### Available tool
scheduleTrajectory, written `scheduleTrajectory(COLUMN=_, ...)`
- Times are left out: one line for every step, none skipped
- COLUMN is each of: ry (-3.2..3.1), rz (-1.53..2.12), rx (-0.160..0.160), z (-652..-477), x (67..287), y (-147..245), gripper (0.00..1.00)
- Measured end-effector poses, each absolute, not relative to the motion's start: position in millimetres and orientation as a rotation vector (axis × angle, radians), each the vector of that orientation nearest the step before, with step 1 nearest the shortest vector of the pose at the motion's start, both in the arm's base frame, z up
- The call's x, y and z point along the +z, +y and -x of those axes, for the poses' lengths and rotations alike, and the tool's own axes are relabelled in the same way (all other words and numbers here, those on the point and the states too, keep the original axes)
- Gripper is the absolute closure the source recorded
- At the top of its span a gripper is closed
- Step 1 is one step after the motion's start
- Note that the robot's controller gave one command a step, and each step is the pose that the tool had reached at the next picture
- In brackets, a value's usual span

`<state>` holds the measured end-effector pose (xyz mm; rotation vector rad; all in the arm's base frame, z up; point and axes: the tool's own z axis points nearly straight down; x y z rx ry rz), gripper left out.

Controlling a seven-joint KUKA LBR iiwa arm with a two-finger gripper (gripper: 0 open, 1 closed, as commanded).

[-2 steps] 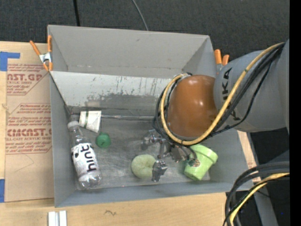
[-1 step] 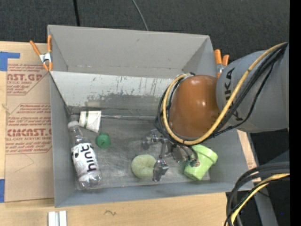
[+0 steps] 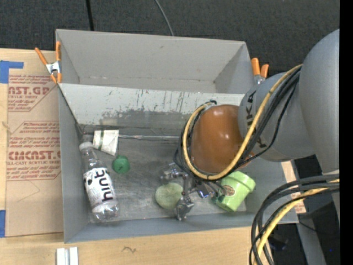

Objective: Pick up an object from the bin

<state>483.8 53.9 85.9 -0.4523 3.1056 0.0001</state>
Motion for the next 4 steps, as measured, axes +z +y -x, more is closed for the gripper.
scheduleTrajectory(ry=3.084, rz=0.520, rx=0.001, z=-484.7, x=72.9, y=55.0, gripper=1.00)
scheduleTrajectory(ry=3.084, rz=0.520, rx=0.001, z=-484.7, x=72.9, y=55.0, gripper=1.00)
scheduleTrajectory(ry=3.089, rz=0.521, rx=0.001, z=-483.8, x=75.4, y=55.0, gripper=1.00)
scheduleTrajectory(ry=3.105, rz=0.525, rx=0.001, z=-480.0, x=89.7, y=54.8, gripper=1.00)
